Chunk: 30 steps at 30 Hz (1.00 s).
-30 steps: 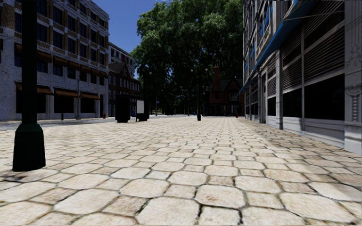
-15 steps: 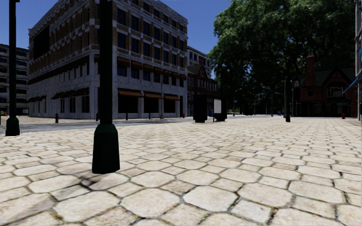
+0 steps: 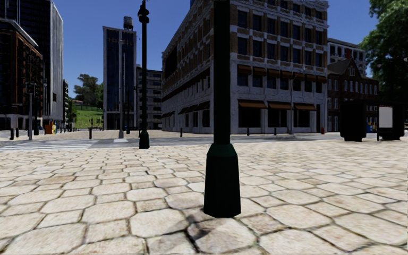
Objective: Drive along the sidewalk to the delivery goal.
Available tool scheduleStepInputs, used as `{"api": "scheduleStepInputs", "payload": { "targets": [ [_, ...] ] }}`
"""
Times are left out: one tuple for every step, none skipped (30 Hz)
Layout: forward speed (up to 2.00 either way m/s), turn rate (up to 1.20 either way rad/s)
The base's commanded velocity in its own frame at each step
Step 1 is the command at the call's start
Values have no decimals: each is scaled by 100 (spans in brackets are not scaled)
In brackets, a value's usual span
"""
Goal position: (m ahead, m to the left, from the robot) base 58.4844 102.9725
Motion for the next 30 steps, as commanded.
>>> {"api": "scheduleStepInputs", "payload": {
  "targets": [
    [155, 110],
    [155, 110],
    [155, 110],
    [155, 110],
    [155, 110],
    [155, 110],
    [155, 110],
    [155, 110],
    [155, 110],
    [155, 110],
    [155, 110],
    [155, 110],
    [155, 110],
    [155, 110],
    [155, 110],
    [155, 107],
    [155, 107],
    [155, 102],
    [155, 95],
    [155, 0],
    [155, 0],
    [155, 0],
    [155, 0],
    [155, 0],
    [155, 0],
    [155, 0],
    [155, 0],
    [155, 0],
    [155, 0],
    [155, 0]
  ]
}}
